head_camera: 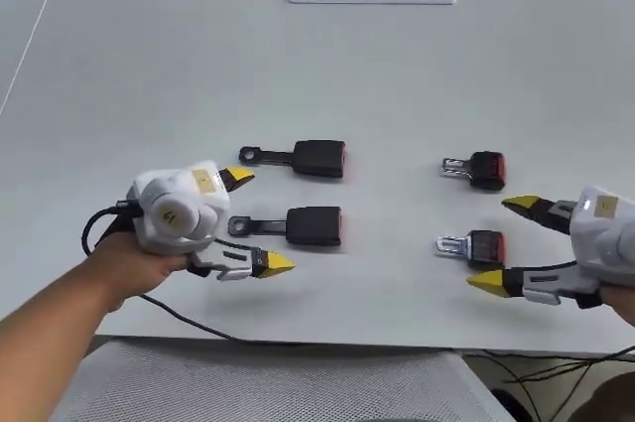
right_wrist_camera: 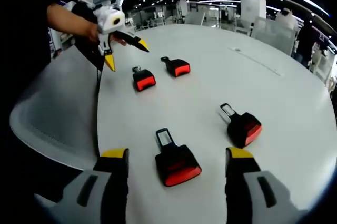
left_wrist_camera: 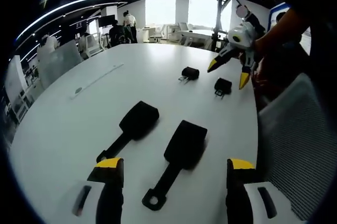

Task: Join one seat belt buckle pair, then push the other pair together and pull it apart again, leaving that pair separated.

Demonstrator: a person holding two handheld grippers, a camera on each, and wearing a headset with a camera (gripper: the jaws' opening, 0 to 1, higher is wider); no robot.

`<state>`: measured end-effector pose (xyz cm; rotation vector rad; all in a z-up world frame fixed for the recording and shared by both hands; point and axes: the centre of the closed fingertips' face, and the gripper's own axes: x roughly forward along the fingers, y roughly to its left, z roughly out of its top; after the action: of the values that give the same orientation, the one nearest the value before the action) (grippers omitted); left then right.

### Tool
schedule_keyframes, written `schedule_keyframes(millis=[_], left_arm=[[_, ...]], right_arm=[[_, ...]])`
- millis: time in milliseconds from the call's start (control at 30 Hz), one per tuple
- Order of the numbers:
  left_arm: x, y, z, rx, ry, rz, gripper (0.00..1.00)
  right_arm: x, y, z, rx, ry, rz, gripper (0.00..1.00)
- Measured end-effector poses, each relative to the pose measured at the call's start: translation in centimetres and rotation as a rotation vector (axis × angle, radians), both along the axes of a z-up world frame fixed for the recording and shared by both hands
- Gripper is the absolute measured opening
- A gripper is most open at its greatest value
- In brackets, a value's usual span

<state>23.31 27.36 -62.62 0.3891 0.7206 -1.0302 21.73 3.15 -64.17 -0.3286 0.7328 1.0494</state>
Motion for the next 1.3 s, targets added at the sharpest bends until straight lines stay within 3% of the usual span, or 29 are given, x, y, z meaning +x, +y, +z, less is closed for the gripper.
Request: schedule_keyframes(millis=[267, 467, 533, 600, 700, 833, 933, 1167, 1300], left_arm=[[0.1, -1.6, -1.6, 0.007, 0.035, -0.047, 0.79], [0.7, -2.3, -3.4, 0.027, 0.035, -0.081, 0.71], [0.5, -2.6, -3.8, 0.03, 0.049, -0.094, 0.7], [0.4, -2.6, -4.4, 0.061, 0.044, -0.126, 0.7], [0.8, -2.4, -5.3, 0.089, 0.039, -0.141, 0.65], [1.3, -2.5, -5.1, 0.084, 0.014, -0.146, 0.57], [1.3, -2.7, -5.0, 0.083, 0.015, -0.169, 0.56], [0.4, -2.9, -4.6, 0.069, 0.005, -0.241, 0.37], [0.3, -2.9, -4.7, 0.065, 0.004, -0.261, 0.36]], right_arm=[[-0.7, -0.6, -1.6, -0.046, 0.054, 0.085, 0.73], [-1.0, -1.0, -2.3, -0.055, 0.09, 0.124, 0.69], [-1.2, -1.1, -2.4, -0.061, 0.098, 0.141, 0.65], [-1.2, -1.5, -2.6, -0.082, 0.1, 0.156, 0.62], [-1.0, -1.5, -2.6, -0.072, 0.1, 0.161, 0.6], [-1.3, -1.5, -2.6, -0.078, 0.094, 0.207, 0.54], [-1.4, -1.5, -2.7, -0.075, 0.11, 0.213, 0.45], [-0.9, -1.3, -2.7, -0.076, 0.091, 0.218, 0.39], [-0.7, -1.2, -2.6, -0.092, 0.083, 0.216, 0.36]])
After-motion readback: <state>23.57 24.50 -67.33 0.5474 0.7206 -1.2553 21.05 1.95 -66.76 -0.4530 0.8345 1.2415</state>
